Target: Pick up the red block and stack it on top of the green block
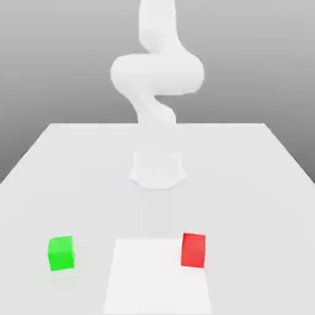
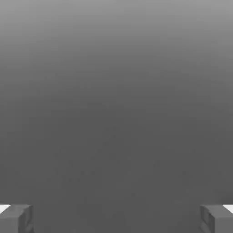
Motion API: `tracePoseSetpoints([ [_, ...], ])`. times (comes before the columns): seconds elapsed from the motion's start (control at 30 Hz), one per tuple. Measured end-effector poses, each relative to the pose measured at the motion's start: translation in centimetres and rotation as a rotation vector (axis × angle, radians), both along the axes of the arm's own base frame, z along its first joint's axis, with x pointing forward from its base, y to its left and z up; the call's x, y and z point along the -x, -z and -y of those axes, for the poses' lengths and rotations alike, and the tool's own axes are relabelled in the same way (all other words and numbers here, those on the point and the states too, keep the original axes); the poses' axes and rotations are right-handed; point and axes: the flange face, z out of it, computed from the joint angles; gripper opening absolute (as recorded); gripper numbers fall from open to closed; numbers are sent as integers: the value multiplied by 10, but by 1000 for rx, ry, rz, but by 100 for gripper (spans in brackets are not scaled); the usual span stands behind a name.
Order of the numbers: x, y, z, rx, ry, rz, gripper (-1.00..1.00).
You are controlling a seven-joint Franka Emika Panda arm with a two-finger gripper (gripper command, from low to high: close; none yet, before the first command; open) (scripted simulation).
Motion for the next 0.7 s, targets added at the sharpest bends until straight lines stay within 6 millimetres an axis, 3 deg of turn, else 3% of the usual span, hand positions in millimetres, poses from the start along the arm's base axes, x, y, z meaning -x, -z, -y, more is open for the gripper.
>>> tracePoseSetpoints([
  [0.17, -43, 95, -17, 137, -221, -140, 0],
  [0.33, -61, 191, -35, 253, -451, -269, 0],
  [0.5, -58, 286, -52, 352, -698, -389, 0],
  [0.7, -27, 391, -67, 443, -1010, -521, 0],
])
